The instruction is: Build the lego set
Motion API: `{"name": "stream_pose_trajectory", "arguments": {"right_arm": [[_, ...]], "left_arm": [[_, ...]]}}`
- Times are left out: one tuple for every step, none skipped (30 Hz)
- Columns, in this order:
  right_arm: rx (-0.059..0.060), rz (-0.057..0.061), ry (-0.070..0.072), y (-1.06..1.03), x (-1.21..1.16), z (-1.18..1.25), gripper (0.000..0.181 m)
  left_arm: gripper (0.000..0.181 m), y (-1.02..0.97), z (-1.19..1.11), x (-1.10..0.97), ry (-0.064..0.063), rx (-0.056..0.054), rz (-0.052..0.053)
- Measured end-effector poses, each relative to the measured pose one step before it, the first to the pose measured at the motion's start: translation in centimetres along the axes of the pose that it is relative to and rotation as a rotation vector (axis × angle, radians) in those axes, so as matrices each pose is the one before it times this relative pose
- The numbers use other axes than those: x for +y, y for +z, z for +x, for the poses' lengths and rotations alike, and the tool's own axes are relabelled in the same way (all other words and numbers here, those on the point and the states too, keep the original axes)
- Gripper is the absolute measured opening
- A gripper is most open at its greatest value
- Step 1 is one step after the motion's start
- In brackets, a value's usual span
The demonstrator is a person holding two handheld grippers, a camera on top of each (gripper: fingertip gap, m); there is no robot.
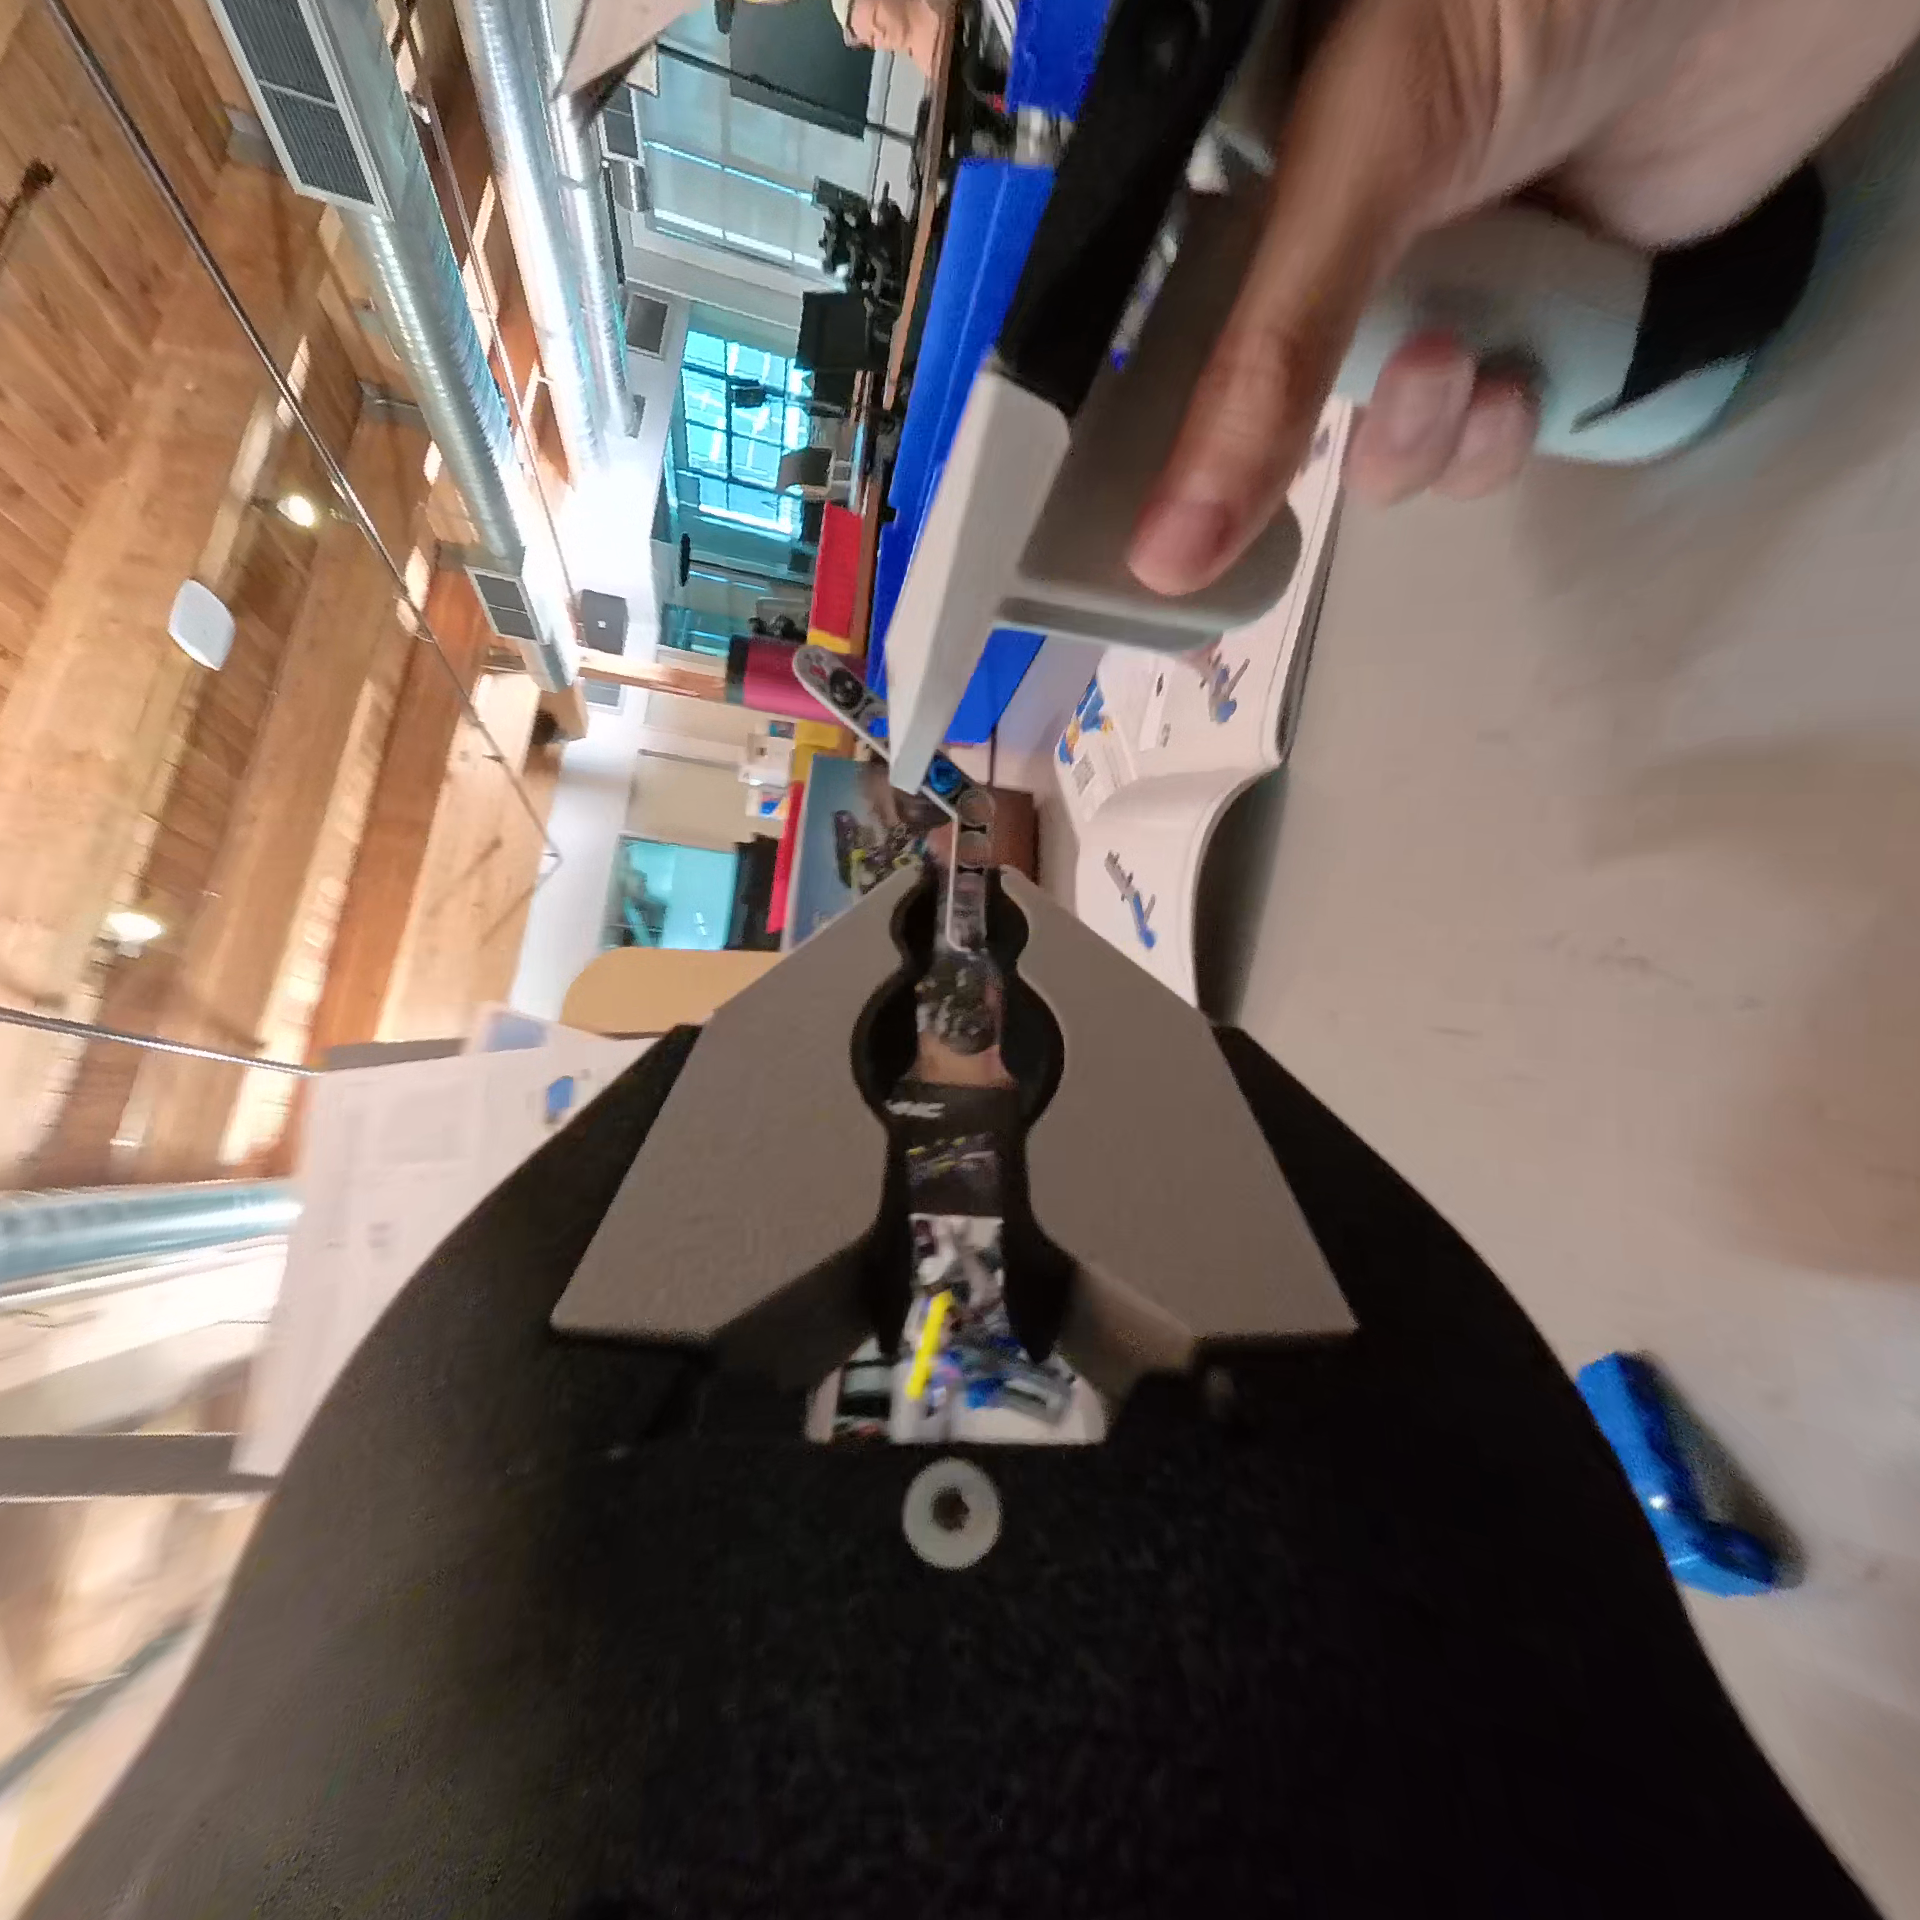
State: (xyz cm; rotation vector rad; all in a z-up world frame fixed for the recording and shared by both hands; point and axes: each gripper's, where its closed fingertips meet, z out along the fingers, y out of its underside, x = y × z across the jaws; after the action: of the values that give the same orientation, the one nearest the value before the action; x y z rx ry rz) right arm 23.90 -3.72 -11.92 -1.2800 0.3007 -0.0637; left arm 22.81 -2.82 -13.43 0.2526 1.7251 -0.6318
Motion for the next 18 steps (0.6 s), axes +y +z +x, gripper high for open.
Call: {"name": "stream_pose_trajectory", "arguments": {"right_arm": [[0.0197, 0.0020, 0.0062, -0.105, -0.057, 0.384, 0.008], [0.0203, -0.0001, 0.0076, -0.099, -0.038, 0.401, 0.008], [0.0144, -0.0080, 0.0130, -0.054, 0.061, 0.345, 0.008], [0.0026, -0.0140, 0.0165, 0.001, 0.153, 0.157, 0.008], [-0.0148, -0.0185, 0.0153, 0.074, 0.235, -0.130, 0.008], [-0.0087, -0.0250, 0.0098, 0.130, 0.333, -0.120, 0.009], [0.0038, -0.0233, -0.0031, 0.142, 0.299, -0.032, 0.009], [-0.0020, -0.0182, -0.0125, 0.176, 0.242, -0.169, 0.008], [-0.0089, -0.0238, -0.0108, 0.201, 0.325, -0.250, 0.008], [-0.0039, -0.0271, -0.0062, 0.215, 0.359, -0.145, 0.008], [0.0042, -0.0188, -0.0067, 0.170, 0.242, -0.029, 0.008], [0.0010, -0.0098, -0.0089, 0.122, 0.137, -0.078, 0.009], [-0.0032, -0.0066, -0.0057, 0.066, 0.090, -0.096, 0.009], [0.0041, -0.0024, 0.0011, 0.027, 0.025, 0.057, 0.008], [0.0061, 0.0017, 0.0062, -0.007, -0.015, 0.143, 0.008], [-0.0046, 0.0040, 0.0072, -0.024, -0.058, 0.015, 0.008], [-0.0049, 0.0038, 0.0066, -0.041, -0.043, -0.001, 0.009], [0.0004, 0.0024, 0.0043, -0.016, -0.034, 0.057, 0.008]], "left_arm": [[0.009, -0.270, -0.091, -0.159, -0.0788, 0.0215, 0.0255], [0.013, -0.348, -0.049, 0.037, -0.0846, 0.0337, 0.0199], [0.015, -0.434, -0.076, 0.374, -0.0835, 0.0391, 0.0087], [0.016, -0.557, -0.001, 0.678, -0.0771, 0.0521, 0.0002], [0.016, -0.670, 0.190, 0.994, -0.0748, 0.0713, -0.0131], [0.016, -0.745, 0.171, 1.330, -0.0832, 0.0704, -0.0317], [0.016, -0.738, 0.340, 1.381, -0.0840, 0.0740, -0.0340], [0.016, -0.672, 0.749, 1.371, -0.0759, 0.0876, -0.0300], [0.017, -0.468, 0.864, 1.414, -0.0755, 0.0788, -0.0334], [0.015, -0.224, 0.842, 1.395, -0.0759, 0.0643, -0.0368], [0.015, -0.006, 0.895, 1.273, -0.0708, 0.0545, -0.0389], [0.018, 0.189, 0.631, 1.102, -0.0624, 0.0268, -0.0375], [0.022, 0.340, 0.263, 0.960, -0.0519, -0.0053, -0.0365], [0.023, 0.417, 0.142, 0.786, -0.0409, -0.0180, -0.0315], [0.025, 0.390, 0.233, 0.392, -0.0331, -0.0154, -0.0131], [0.027, 0.349, 0.270, 0.037, -0.0317, -0.0127, 0.0034], [0.027, 0.330, 0.341, -0.174, -0.0291, -0.0036, 0.0104], [0.027, 0.310, 0.528, -0.225, -0.0223, 0.0154, 0.0110]]}}
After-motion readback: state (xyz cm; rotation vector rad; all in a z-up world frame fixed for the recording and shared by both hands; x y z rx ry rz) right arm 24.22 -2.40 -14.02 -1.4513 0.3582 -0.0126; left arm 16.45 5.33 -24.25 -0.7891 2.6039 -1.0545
